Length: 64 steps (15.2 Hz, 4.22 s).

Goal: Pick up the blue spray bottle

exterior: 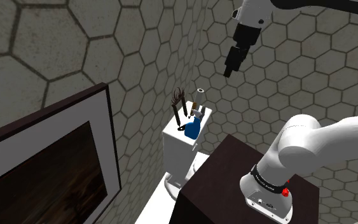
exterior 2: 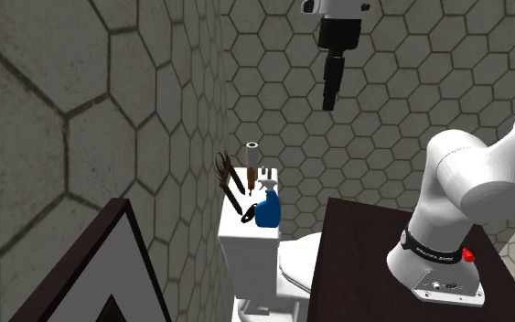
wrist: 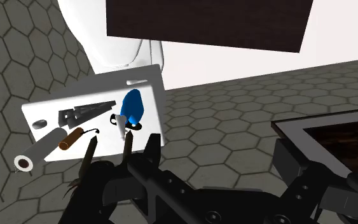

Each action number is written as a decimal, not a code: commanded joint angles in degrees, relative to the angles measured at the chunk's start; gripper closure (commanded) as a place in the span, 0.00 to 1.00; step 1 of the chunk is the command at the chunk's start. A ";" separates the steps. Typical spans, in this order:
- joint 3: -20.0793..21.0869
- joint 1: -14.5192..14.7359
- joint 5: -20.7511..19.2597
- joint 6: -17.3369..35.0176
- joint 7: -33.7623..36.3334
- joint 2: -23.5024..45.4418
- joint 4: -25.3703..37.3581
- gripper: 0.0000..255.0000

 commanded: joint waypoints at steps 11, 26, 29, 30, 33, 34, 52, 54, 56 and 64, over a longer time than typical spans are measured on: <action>-6.59 -1.84 -4.02 18.59 -6.74 8.28 -10.46 0.00; -16.84 -2.40 -2.78 47.30 -19.27 36.83 -10.99 0.00; -18.16 -2.32 0.41 52.02 -23.28 44.14 -8.81 0.00; -18.39 -2.43 1.77 53.43 -24.78 46.63 -7.91 0.00; -18.32 -3.32 6.36 57.09 -29.52 54.15 -4.72 0.00; -18.01 -3.85 7.94 58.12 -31.10 56.64 -3.49 0.00; -15.09 -6.37 13.61 64.26 -35.67 65.23 -1.60 1.00; -15.10 -6.38 13.61 64.25 -35.68 65.22 -1.60 1.00; -15.49 -6.04 13.02 63.54 -35.20 64.32 -1.76 1.00; -17.77 -4.45 8.85 58.16 -32.23 58.32 -2.02 1.00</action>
